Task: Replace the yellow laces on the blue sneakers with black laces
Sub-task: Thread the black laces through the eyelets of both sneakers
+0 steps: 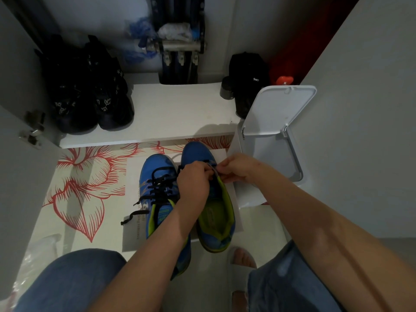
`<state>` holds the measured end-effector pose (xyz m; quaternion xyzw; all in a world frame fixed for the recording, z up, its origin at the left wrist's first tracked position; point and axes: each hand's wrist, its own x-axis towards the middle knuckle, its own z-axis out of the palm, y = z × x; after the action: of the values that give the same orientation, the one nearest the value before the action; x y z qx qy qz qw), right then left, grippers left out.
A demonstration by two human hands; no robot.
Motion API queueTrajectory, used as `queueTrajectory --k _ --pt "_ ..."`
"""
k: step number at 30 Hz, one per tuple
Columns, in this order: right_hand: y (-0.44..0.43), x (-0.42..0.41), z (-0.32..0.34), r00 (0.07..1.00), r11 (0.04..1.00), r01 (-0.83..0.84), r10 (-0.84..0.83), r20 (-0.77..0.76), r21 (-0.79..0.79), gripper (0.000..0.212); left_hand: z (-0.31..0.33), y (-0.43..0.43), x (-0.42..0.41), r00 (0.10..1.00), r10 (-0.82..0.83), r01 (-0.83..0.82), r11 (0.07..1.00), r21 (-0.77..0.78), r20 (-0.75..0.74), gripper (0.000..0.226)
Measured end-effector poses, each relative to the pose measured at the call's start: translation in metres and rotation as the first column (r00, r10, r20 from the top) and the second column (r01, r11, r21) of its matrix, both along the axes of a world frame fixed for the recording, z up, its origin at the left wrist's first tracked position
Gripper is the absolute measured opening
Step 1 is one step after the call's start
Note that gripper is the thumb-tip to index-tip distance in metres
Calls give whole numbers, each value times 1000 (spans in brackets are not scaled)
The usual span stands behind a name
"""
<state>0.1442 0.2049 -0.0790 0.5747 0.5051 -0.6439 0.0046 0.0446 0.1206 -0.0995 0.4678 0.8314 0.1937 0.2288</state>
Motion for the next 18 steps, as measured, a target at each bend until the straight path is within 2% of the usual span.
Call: queueTrajectory --k 3,6,11,14,18 --pt "-2 0 0 999 999 -36 36 -4 26 4 -1 0 0 1000 9 -9 1000 1 -13 23" --pt "-2 0 -4 998 991 -63 63 6 114 17 -2 1 -1 1000 -7 7 1000 5 -12 22" --pt "-4 1 -5 995 972 -101 102 6 211 17 -1 0 2 994 -32 32 999 -4 -104 22" --pt "-3 3 -7 996 984 -81 86 -24 162 5 2 -1 3 989 -60 60 998 -4 -138 23" --pt "-7 1 -6 995 994 -87 90 -51 60 17 4 -1 3 990 -103 98 994 -49 -100 22"
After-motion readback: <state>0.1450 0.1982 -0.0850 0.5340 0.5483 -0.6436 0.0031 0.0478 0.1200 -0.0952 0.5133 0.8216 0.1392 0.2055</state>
